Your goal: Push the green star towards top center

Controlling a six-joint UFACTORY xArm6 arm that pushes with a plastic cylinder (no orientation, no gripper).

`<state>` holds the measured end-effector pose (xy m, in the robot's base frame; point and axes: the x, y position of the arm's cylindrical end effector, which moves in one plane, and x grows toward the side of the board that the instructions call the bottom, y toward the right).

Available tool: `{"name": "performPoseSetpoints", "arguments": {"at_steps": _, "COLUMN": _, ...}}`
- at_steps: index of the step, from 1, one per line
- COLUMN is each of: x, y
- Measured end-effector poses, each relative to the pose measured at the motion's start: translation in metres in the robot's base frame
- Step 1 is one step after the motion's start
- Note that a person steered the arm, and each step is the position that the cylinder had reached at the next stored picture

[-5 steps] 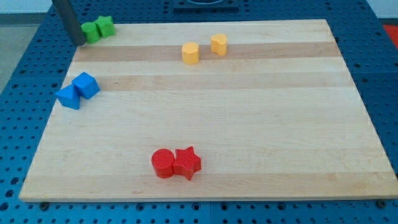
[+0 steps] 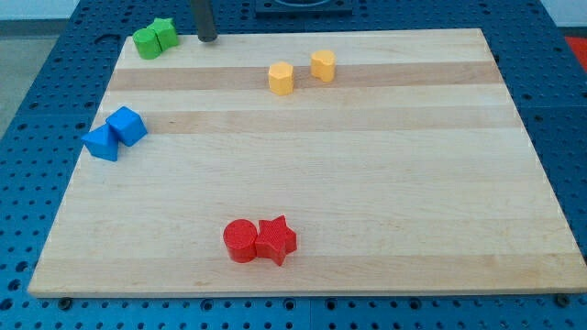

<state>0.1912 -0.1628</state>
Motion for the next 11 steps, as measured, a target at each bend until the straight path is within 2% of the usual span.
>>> {"name": "performPoseSetpoints", "arguments": {"at_steps": 1, "x": 0.001, "y": -0.004}}
{"name": "performPoseSetpoints", "arguments": {"at_steps": 2, "x": 0.029, "y": -0.019}}
{"name": "performPoseSetpoints", "arguments": {"at_steps": 3, "x": 0.062, "y": -0.076}}
{"name": "performPoseSetpoints", "arguments": {"at_steps": 4, "x": 0.063, "y": -0.141}}
{"name": "performPoseSetpoints", "arguments": {"at_steps": 8, "x": 0.054, "y": -0.142}}
{"name": "performPoseSetpoints", "arguments": {"at_steps": 10, "x": 0.015, "y": -0.142}}
{"name": "performPoseSetpoints", "arguments": {"at_steps": 11, "x": 0.010, "y": -0.142}}
